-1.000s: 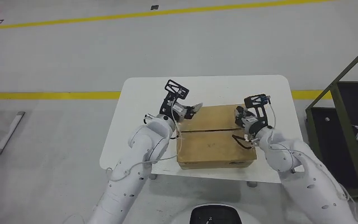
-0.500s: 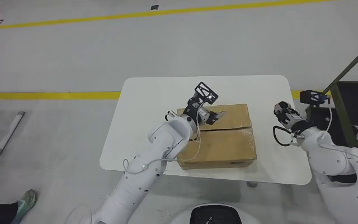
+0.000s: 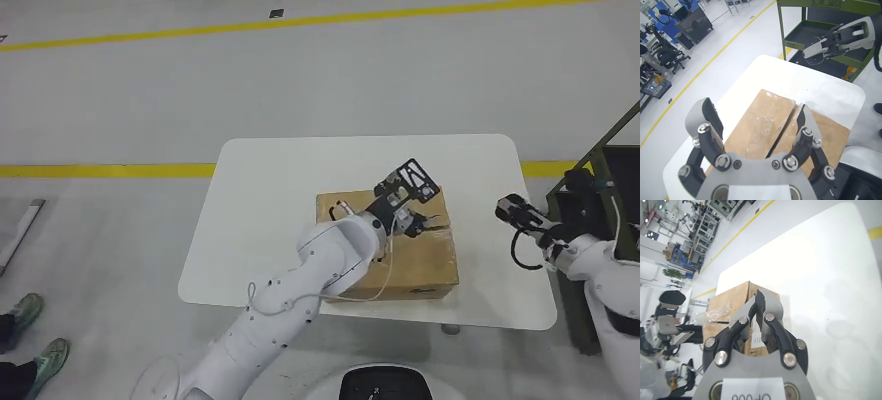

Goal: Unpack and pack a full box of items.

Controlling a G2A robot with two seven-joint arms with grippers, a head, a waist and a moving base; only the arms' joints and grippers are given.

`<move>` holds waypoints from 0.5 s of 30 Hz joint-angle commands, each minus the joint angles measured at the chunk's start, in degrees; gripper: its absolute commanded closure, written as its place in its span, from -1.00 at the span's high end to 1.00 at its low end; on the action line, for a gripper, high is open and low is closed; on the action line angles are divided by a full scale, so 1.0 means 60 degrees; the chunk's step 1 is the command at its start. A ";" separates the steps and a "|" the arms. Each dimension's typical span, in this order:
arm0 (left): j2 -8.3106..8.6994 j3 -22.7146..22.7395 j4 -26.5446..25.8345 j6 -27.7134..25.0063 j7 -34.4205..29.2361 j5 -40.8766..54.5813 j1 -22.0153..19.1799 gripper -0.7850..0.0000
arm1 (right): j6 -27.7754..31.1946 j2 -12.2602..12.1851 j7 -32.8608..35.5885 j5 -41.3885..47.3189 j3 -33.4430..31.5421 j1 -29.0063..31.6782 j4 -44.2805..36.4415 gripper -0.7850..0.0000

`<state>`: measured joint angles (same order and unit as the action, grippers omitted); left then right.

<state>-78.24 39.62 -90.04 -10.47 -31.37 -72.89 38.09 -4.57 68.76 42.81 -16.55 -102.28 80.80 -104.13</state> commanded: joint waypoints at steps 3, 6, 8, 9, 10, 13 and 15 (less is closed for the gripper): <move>0.0169 0.0688 -0.0458 0.0293 -0.0613 -0.0077 0.0596 1.00 | -0.0373 -0.0086 0.1385 0.1129 -0.0145 -0.0431 0.0309 1.00; 0.0351 0.1384 -0.1043 0.0556 -0.1102 -0.0207 0.1231 1.00 | -0.0651 -0.0155 0.2094 0.1660 -0.0194 -0.0827 0.0521 1.00; 0.0483 0.1888 -0.1462 0.0741 -0.1436 -0.0418 0.1712 1.00 | -0.0814 -0.0200 0.2556 0.1930 -0.0147 -0.1074 0.0637 1.00; 0.0545 0.2131 -0.1680 0.0821 -0.1576 -0.0534 0.1953 1.00 | -0.0891 -0.0225 0.2725 0.1982 -0.0112 -0.1206 0.0704 1.00; 0.0608 0.2374 -0.1868 0.0889 -0.1740 -0.0685 0.2199 1.00 | -0.0935 -0.0252 0.2885 0.1926 -0.0029 -0.1358 0.0756 1.00; 0.0773 0.3145 -0.2385 0.1185 -0.2020 -0.0970 0.2975 1.00 | -0.1192 -0.0308 0.3335 0.1934 0.0355 -0.1939 0.1085 1.00; 0.0868 0.3604 -0.2697 0.1292 -0.2184 -0.1159 0.3467 1.00 | -0.1350 -0.0328 0.3426 0.1865 0.0686 -0.2329 0.1309 1.00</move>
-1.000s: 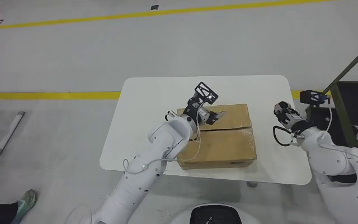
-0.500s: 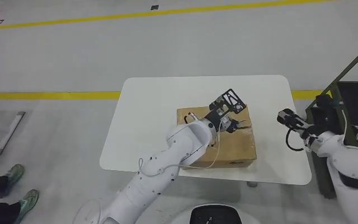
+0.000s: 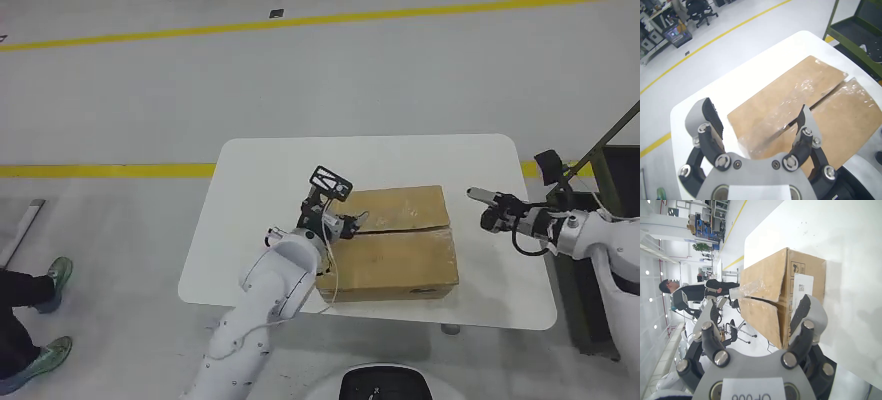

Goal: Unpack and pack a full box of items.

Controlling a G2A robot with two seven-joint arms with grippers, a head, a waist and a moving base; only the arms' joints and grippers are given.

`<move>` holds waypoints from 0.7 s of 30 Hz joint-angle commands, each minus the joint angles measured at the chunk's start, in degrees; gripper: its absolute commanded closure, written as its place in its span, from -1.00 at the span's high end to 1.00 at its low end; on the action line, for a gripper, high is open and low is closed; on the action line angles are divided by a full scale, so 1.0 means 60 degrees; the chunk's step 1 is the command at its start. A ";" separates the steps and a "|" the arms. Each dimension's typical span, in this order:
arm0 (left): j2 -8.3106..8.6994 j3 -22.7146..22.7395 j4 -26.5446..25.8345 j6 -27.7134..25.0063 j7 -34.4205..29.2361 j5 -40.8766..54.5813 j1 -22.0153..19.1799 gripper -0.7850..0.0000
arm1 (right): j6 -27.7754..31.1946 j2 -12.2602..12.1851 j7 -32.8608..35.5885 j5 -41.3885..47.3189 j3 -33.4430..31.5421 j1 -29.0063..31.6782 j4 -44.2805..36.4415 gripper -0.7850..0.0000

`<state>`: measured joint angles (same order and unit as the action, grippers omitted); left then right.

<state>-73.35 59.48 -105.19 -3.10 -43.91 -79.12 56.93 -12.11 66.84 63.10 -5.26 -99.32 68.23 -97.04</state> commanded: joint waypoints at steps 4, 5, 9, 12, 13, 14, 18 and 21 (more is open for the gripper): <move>0.0197 0.1126 -0.0720 0.0363 -0.0481 -0.0441 0.1198 1.00 | -0.0538 0.0017 0.0307 0.0436 0.0967 -0.1005 0.0740 1.00; 0.0225 0.1304 -0.0836 0.0424 -0.0577 -0.0532 0.1378 1.00 | -0.0636 0.0026 0.0416 0.0533 0.1186 -0.1203 0.0922 1.00; 0.0285 0.1836 -0.1259 0.0651 -0.0777 -0.0621 0.1912 1.00 | -0.0944 0.0072 0.0635 0.0839 0.1975 -0.1974 0.1791 1.00; 0.0303 0.2103 -0.1452 0.0727 -0.0732 -0.0560 0.2153 1.00 | -0.0931 0.0090 0.0490 0.0787 0.2288 -0.2293 0.2169 1.00; 0.0310 0.2170 -0.1487 0.0726 -0.0737 -0.0598 0.2205 1.00 | -0.0931 0.0090 0.0490 0.0787 0.2288 -0.2293 0.2169 1.00; 0.0313 0.2218 -0.1518 0.0714 -0.0743 -0.0597 0.2251 1.00 | -0.0931 0.0090 0.0490 0.0787 0.2288 -0.2293 0.2169 1.00; 0.0314 0.2234 -0.1531 0.0710 -0.0741 -0.0588 0.2263 1.00 | -0.0931 0.0090 0.0490 0.0787 0.2288 -0.2293 0.2169 1.00; 0.0314 0.2234 -0.1531 0.0710 -0.0741 -0.0588 0.2263 1.00 | -0.0931 0.0090 0.0490 0.0787 0.2288 -0.2293 0.2169 1.00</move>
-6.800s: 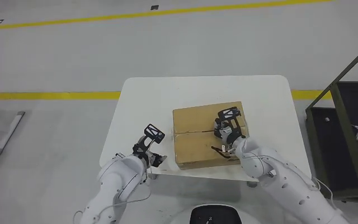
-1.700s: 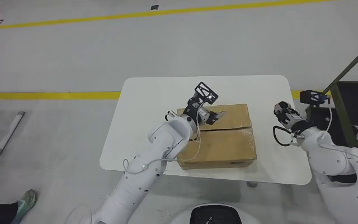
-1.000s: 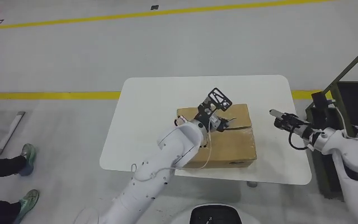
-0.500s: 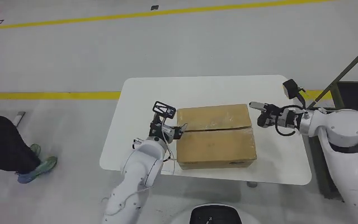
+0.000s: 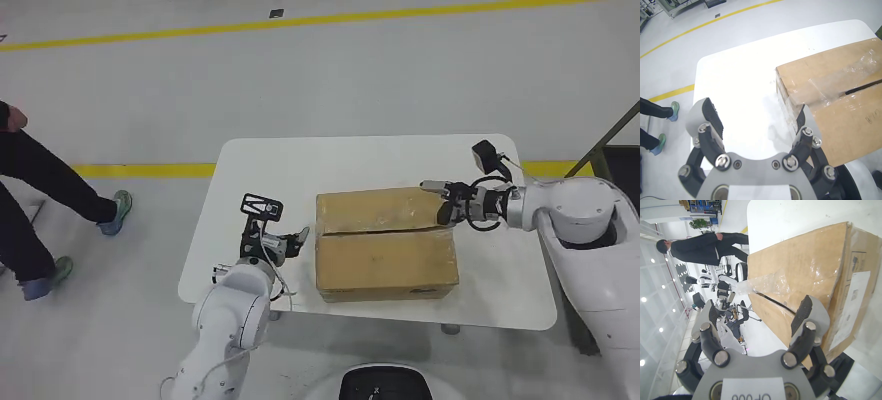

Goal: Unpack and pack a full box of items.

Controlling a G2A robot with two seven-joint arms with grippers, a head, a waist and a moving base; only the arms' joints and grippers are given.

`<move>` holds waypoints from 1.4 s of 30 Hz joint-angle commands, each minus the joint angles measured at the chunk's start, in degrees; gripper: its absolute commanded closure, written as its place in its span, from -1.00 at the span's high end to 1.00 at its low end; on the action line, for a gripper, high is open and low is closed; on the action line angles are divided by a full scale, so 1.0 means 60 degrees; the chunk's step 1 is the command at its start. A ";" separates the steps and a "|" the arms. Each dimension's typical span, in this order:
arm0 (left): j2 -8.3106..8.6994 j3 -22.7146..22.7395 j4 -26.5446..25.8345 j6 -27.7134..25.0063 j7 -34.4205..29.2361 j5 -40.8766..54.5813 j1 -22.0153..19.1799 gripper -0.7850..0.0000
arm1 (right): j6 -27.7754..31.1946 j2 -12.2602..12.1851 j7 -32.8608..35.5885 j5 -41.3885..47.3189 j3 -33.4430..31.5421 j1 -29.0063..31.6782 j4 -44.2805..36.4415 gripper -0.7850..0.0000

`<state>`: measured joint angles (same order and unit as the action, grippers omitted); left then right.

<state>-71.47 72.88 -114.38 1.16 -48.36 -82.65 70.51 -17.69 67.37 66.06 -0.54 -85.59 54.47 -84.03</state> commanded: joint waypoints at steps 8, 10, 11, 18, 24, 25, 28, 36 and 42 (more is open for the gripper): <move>0.0000 0.0000 0.0000 0.0001 0.0000 0.0000 0.0000 1.00 | 0.0486 -0.0021 -0.0993 0.0051 -0.0067 0.0193 -0.0186 1.00; 0.0000 0.0000 0.0000 0.0001 0.0000 0.0000 0.0000 1.00 | 0.0547 -0.0040 -0.1070 0.0065 -0.0051 0.0084 -0.0113 1.00; 0.0000 0.0000 0.0000 0.0001 0.0000 0.0000 0.0000 1.00 | 0.0606 -0.0050 -0.1128 -0.0008 -0.0018 0.0010 -0.0042 1.00; 0.0000 0.0000 0.0000 0.0001 0.0000 0.0000 0.0000 1.00 | 0.0915 -0.0052 -0.1099 -0.1059 0.0974 -0.0992 0.1087 -0.15; 0.0000 0.0000 0.0000 0.0001 0.0000 0.0000 0.0000 1.00 | 0.1293 0.0052 -0.1034 -0.1715 0.2001 -0.1961 0.2309 -0.03; 0.0000 0.0000 0.0000 0.0001 0.0000 0.0000 0.0000 1.00 | 0.1379 0.0070 -0.1020 -0.1775 0.2132 -0.2092 0.2444 -0.02; 0.0000 0.0000 0.0000 0.0001 0.0000 0.0000 0.0000 1.00 | 0.1578 0.0117 -0.0860 -0.1913 0.2500 -0.2412 0.2787 0.00; 0.0000 0.0000 0.0000 0.0001 0.0000 0.0000 0.0000 1.00 | 0.2264 0.0148 -0.0384 -0.2356 0.3130 -0.2820 0.3168 0.16; 0.0000 0.0000 0.0000 0.0001 0.0000 0.0000 0.0000 1.00 | 0.2736 0.0124 -0.0142 -0.2601 0.3390 -0.2849 0.3102 0.12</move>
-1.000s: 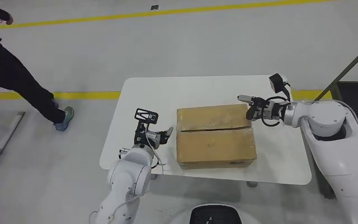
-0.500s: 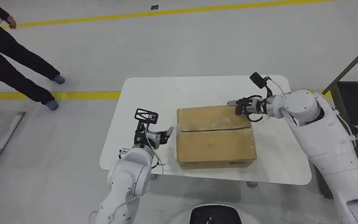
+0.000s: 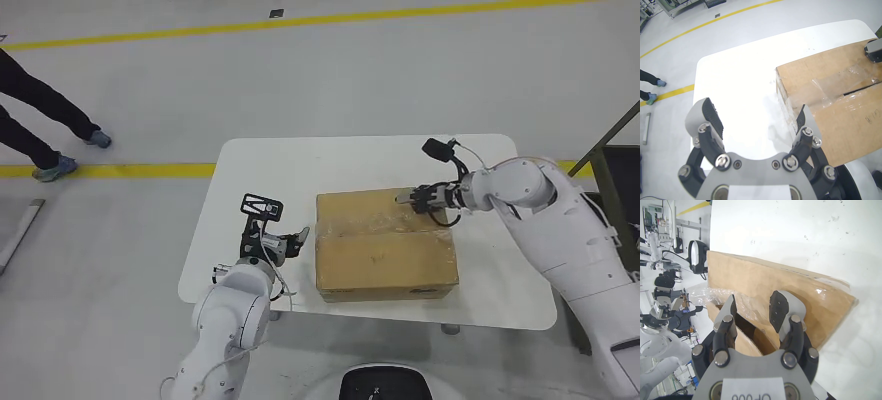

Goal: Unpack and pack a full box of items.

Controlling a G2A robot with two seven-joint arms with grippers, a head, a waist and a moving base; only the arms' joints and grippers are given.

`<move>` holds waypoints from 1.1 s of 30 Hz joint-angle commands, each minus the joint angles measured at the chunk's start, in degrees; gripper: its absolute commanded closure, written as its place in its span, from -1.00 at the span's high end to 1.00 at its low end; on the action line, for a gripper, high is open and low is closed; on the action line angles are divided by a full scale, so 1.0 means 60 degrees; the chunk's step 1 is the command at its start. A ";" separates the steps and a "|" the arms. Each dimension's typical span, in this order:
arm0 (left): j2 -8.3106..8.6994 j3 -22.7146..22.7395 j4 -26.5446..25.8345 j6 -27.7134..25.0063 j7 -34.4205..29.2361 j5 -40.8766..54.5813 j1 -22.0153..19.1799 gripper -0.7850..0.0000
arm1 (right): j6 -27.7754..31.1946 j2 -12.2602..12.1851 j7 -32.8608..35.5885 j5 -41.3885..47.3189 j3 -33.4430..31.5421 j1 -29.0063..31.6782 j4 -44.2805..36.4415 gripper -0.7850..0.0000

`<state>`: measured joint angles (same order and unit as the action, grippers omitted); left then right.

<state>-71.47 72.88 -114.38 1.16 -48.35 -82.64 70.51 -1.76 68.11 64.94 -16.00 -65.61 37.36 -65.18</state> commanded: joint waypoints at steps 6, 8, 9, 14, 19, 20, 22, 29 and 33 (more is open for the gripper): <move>0.0000 0.0000 0.0000 0.0000 0.0000 0.0000 0.0000 1.00 | 0.0298 0.0001 0.0185 -0.0029 0.0260 -0.0007 -0.0099 -0.09; 0.0000 0.0000 0.0000 0.0000 0.0000 0.0000 0.0000 1.00 | 0.0328 -0.0001 0.0223 -0.0179 0.0370 -0.0035 -0.0099 -0.31; 0.0000 0.0000 0.0000 0.0000 0.0000 0.0000 0.0000 1.00 | 0.0349 0.0002 0.0239 -0.0196 0.0412 -0.0047 -0.0090 -0.36; 0.0000 0.0000 0.0000 0.0000 0.0000 0.0000 0.0000 1.00 | 0.0411 0.0032 0.0267 -0.0086 0.0590 -0.0114 -0.0040 -1.00; 0.0000 0.0000 0.0000 0.0000 0.0000 0.0000 0.0000 1.00 | 0.0468 0.0105 0.0252 -0.0124 0.0929 -0.0270 0.0075 -1.00; 0.0000 0.0000 0.0000 0.0000 0.0000 0.0000 0.0000 1.00 | 0.0470 0.0120 0.0243 -0.0118 0.0987 -0.0305 0.0106 -1.00; 0.0000 0.0000 0.0000 0.0000 0.0000 0.0000 0.0000 1.00 | 0.0500 0.0145 0.0206 -0.0052 0.1052 -0.0374 0.0145 -1.00; 0.0000 0.0000 0.0000 0.0000 0.0000 0.0000 0.0000 1.00 | 0.0595 0.0056 0.0528 0.1626 0.0280 -0.0332 -0.0288 -1.00; 0.0000 0.0000 0.0000 0.0000 0.0000 0.0000 0.0000 1.00 | 0.0348 -0.0108 0.0948 0.2071 -0.0281 -0.0129 -0.0915 -1.00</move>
<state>-71.47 72.88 -114.38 1.16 -48.35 -82.64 70.51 0.87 67.72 69.90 -3.88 -66.51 36.22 -69.56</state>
